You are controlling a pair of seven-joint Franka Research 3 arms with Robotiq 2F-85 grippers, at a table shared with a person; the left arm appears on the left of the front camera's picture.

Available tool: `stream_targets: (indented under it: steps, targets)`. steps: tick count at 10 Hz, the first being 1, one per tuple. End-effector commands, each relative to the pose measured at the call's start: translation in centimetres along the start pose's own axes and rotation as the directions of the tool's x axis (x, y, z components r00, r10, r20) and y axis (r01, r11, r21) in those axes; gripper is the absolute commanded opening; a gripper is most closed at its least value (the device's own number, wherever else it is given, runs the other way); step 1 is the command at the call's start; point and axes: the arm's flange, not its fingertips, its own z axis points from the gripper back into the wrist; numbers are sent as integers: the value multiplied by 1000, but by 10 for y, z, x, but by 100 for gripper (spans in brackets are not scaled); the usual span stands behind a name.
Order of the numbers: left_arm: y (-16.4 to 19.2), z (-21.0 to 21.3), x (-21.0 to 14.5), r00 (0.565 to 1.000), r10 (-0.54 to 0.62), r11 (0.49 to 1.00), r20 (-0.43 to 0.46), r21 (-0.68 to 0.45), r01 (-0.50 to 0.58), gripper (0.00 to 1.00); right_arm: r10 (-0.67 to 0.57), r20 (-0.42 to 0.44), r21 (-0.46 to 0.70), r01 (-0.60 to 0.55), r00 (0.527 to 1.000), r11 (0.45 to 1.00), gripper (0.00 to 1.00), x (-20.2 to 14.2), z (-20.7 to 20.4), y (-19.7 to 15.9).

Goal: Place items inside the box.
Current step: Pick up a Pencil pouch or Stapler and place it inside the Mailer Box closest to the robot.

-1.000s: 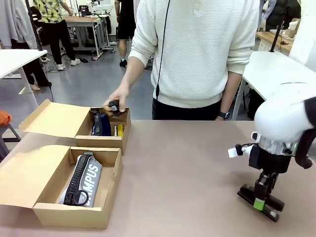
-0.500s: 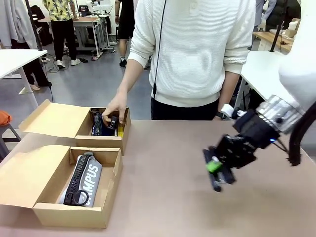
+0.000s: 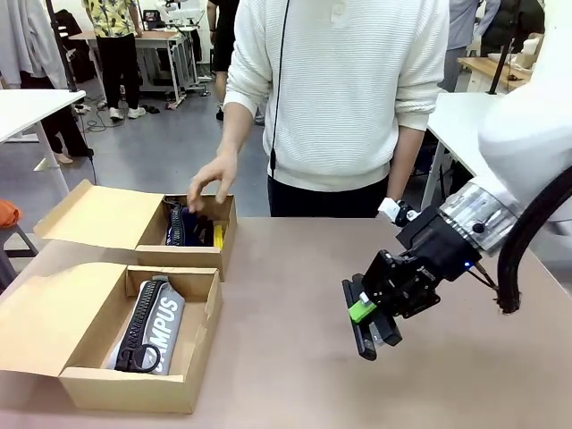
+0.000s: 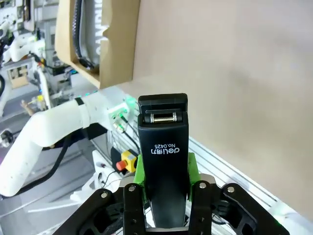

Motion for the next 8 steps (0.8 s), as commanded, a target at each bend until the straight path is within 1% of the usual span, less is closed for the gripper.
stream_targets:
  steps: [1,2,3,4,5,6,7,8]
  targets:
    - [-1,-1,0,1000,-16,1000,8,-16,16,100,-53,40,-141,58,998,988,36,4,-40,64]
    - [-1,-1,0,1000,-16,1000,8,-16,16,100,-66,84,-121,76,994,990,36,14,-66,110]
    - [-1,-1,0,1000,-16,1000,8,-16,16,100,-67,94,-100,77,993,992,36,22,-86,146]
    - [-1,-1,0,1000,-16,1000,8,-16,16,100,-73,57,-63,76,996,995,36,29,-107,180]
    - [-1,-1,0,1000,-16,1000,8,-16,16,100,-102,40,-61,105,994,993,36,37,-132,211]
    - [-1,-1,0,1000,-16,1000,8,-16,16,100,-160,68,-86,165,985,982,36,51,-159,242]
    - [-1,-1,0,1000,-16,1000,8,-16,16,100,-206,128,-113,220,970,969,36,65,-180,267]
    - [-1,-1,0,1000,-16,1000,8,-16,16,100,-231,170,-114,252,958,961,36,79,-199,280]
